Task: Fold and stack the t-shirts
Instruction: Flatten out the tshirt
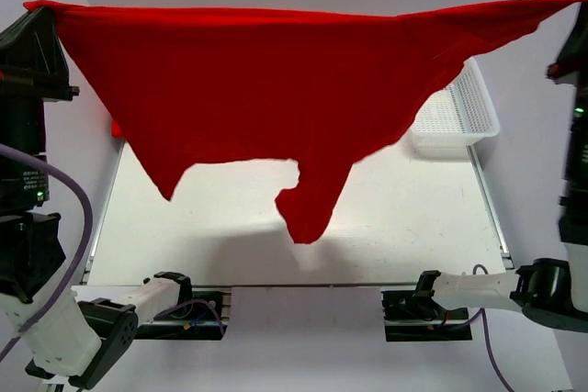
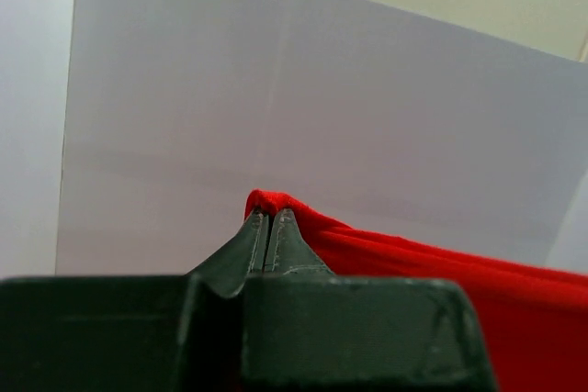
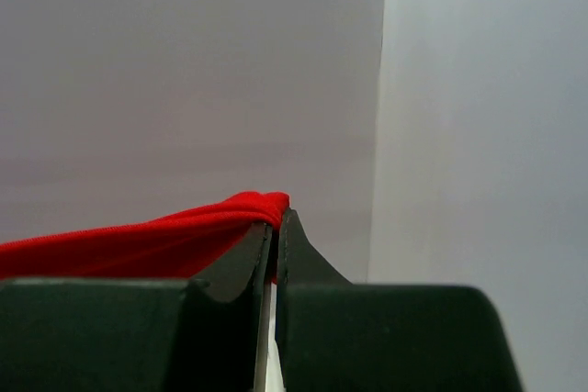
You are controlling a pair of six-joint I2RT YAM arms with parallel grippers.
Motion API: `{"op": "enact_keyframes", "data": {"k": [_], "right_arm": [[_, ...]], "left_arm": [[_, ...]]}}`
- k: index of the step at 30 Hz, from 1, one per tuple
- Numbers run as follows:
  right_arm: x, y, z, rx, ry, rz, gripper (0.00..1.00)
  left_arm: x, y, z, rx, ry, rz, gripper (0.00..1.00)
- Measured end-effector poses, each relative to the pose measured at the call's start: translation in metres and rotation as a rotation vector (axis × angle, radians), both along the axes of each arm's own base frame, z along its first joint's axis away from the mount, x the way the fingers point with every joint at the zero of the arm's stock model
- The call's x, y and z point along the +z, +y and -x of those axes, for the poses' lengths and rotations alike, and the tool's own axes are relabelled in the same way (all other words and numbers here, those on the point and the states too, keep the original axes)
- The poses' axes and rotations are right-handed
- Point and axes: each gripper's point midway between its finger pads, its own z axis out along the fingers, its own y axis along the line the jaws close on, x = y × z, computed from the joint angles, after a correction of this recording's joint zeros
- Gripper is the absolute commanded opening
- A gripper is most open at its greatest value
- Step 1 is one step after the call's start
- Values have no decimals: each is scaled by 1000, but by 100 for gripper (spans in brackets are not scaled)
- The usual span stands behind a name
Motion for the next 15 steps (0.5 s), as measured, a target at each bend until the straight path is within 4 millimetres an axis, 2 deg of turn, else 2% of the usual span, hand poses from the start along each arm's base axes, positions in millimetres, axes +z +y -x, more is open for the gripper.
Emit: {"op": "enact_keyframes", "data": {"k": [4, 6, 9, 13, 15], "right_arm": [[12, -7, 10, 37, -67, 16, 0], [9, 0, 7, 18, -78, 53, 0], [-6, 24, -7, -11, -38, 147, 0], [-14, 57, -23, -15, 3, 236, 0], [-19, 65, -27, -8, 26, 268, 0]], "left_arm": [[6, -6, 4, -23, -28, -33, 0], [5, -9, 1, -32, -22, -48, 0], [1, -11, -5, -34, -5, -63, 0], [-9, -14, -13, -38, 26, -78, 0], [-11, -15, -13, -44, 29, -86, 0]]}}
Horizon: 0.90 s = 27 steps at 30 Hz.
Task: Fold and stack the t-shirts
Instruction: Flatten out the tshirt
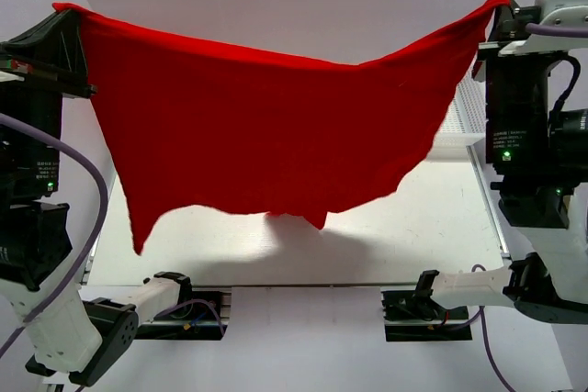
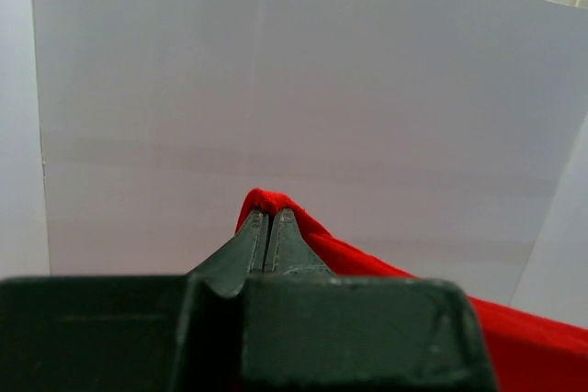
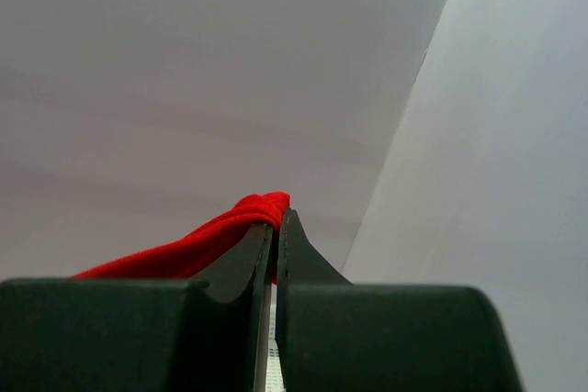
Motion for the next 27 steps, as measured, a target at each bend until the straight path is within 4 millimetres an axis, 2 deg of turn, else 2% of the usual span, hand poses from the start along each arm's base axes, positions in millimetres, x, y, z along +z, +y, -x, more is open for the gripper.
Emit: {"op": "enact_keyframes", "data": {"k": [3, 5, 6, 8, 11, 15, 17, 22, 27], "right_arm": [[-3, -9, 5, 22, 13, -17, 0], [-3, -26, 14, 39, 14, -58, 0], [-3, -43, 22, 45, 10, -100, 0], [-6, -64, 30, 35, 8, -148, 0], [-15, -80, 34, -4, 29, -196, 0], [-22, -67, 23, -44, 79, -188, 0], [-23, -52, 16, -52, 96, -160, 0], [-17, -35, 9, -37, 88, -111, 0], [-9, -37, 11, -48, 47, -89, 0]], "left_arm": [[0, -3, 5, -18, -8, -16, 0], [2, -6, 12, -35, -22, -29, 0], [3, -7, 16, -47, -31, -36, 0], [4, -9, 22, -58, -43, -42, 0], [-2, -14, 22, -83, -33, -55, 0], [-19, -18, 11, -95, 18, -66, 0], [-23, -18, 7, -92, 31, -72, 0], [-19, -17, 11, -82, 10, -81, 0], [-12, -15, 17, -74, -20, -82, 0]]}}
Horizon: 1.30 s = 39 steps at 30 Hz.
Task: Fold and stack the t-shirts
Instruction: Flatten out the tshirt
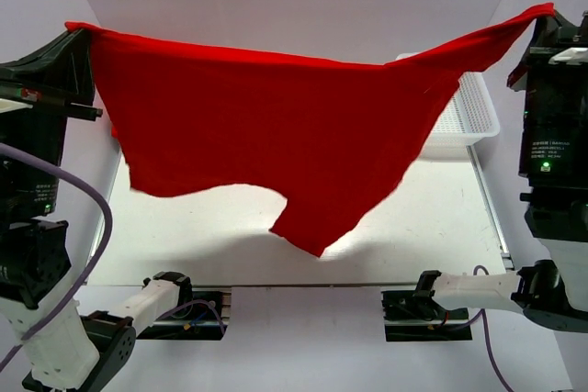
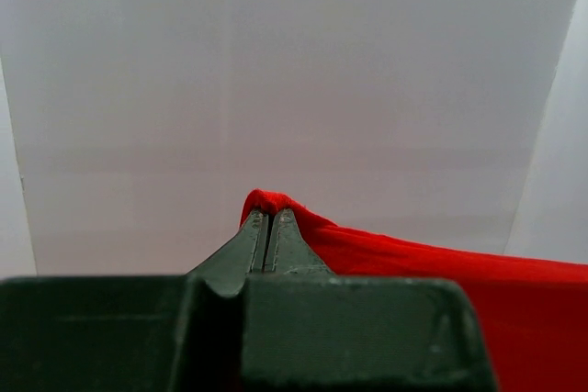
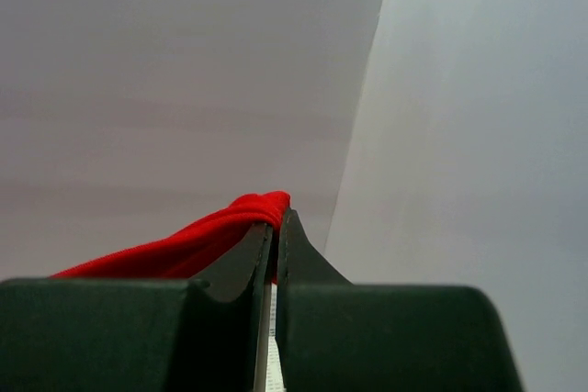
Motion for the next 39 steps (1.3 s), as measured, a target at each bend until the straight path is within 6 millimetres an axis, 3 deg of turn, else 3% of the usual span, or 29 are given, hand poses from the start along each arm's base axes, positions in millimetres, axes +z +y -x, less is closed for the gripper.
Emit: {"op": "enact_keyframes", "data": {"k": [3, 6, 9, 14, 18, 21, 23, 26, 28, 31, 33, 35, 39], "right_arm": [[1, 3, -3, -40, -23, 3, 0], [-1, 22, -12, -61, -32, 27, 0], [-10, 48, -25, -62, -33, 74, 0], [-37, 94, -62, -93, -3, 194, 0], [-67, 114, -118, -125, 49, 255, 0], [-102, 118, -177, -159, 133, 295, 0], [-123, 118, -221, -177, 182, 309, 0], [-161, 111, -286, -187, 243, 320, 0], [-176, 102, -318, -173, 265, 311, 0], [-164, 89, -345, -126, 210, 280, 0], [-137, 80, -342, -101, 140, 259, 0], [-96, 76, -326, -73, 26, 227, 0], [-40, 67, -269, -10, -99, 194, 0]], "left_arm": [[-7, 2, -15, 24, 28, 5, 0], [-20, 6, -49, 76, 91, 24, 0], [-40, 4, -101, 125, 182, 30, 0], [-99, -7, -216, 191, 392, 2, 0], [-174, -14, -289, 241, 589, -42, 0], [-215, -14, -322, 272, 685, -68, 0], [-228, -13, -337, 292, 711, -76, 0], [-226, -8, -362, 316, 688, -77, 0], [-213, -4, -378, 326, 627, -60, 0], [-192, 3, -391, 318, 538, -31, 0], [-175, 6, -392, 301, 475, -14, 0], [-153, 8, -388, 286, 402, 0, 0], [-115, 7, -365, 254, 301, 6, 0]]}}
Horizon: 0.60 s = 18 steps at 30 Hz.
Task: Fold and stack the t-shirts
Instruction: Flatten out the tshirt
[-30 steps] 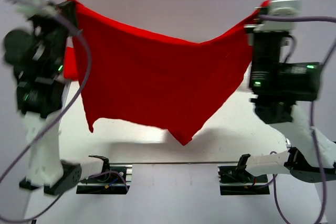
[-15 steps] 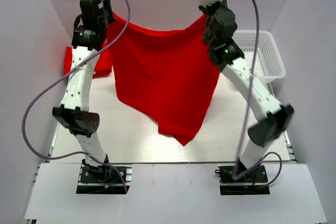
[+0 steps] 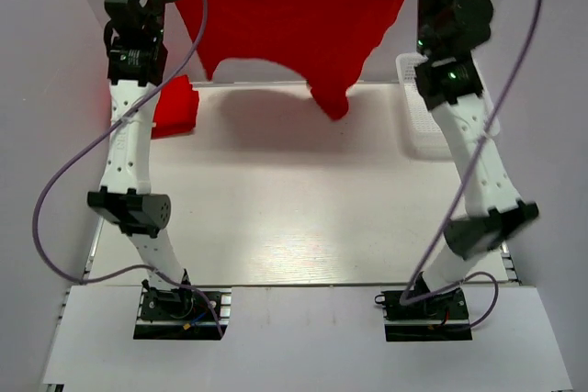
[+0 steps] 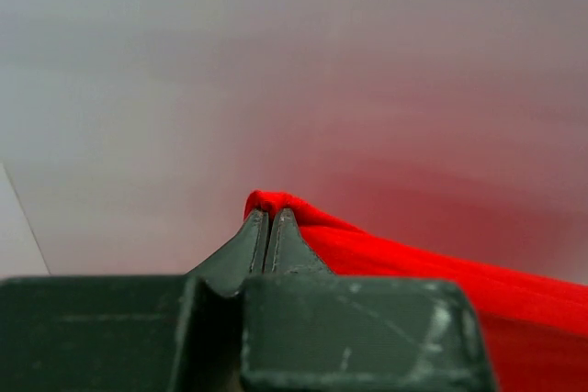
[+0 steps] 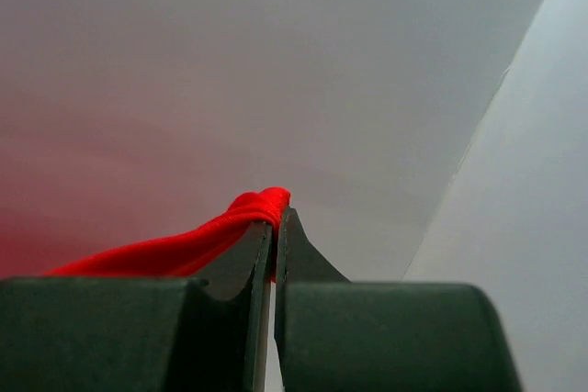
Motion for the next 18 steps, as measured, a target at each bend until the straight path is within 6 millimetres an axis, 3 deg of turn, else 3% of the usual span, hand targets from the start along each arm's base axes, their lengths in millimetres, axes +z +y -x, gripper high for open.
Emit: {"op": "enact_keyframes", "data": {"k": [2, 4, 6, 7, 8, 13, 15, 18], "right_arm": [[5, -7, 30, 27, -12, -10, 0], [-16, -15, 55, 44, 34, -18, 0], [-55, -19, 72, 74, 99, -49, 0], [-86, -19, 76, 85, 163, -57, 0], [-114, -19, 81, 102, 212, -81, 0], [-307, -1, 95, 193, 671, -157, 0], [-381, 6, 114, 224, 872, -205, 0], [-467, 9, 162, 252, 1123, -286, 0]], "left_arm": [[6, -3, 17, -23, -10, -14, 0], [-4, -10, 41, -61, 18, -36, 0], [-34, -18, 62, -108, 63, -49, 0], [-55, -20, 72, -126, 92, -49, 0], [-89, -23, 83, -147, 149, -41, 0], [-265, -30, 120, -185, 503, 62, 0], [-351, -31, 148, -186, 710, 119, 0], [-426, -32, 188, -173, 928, 174, 0]]}}
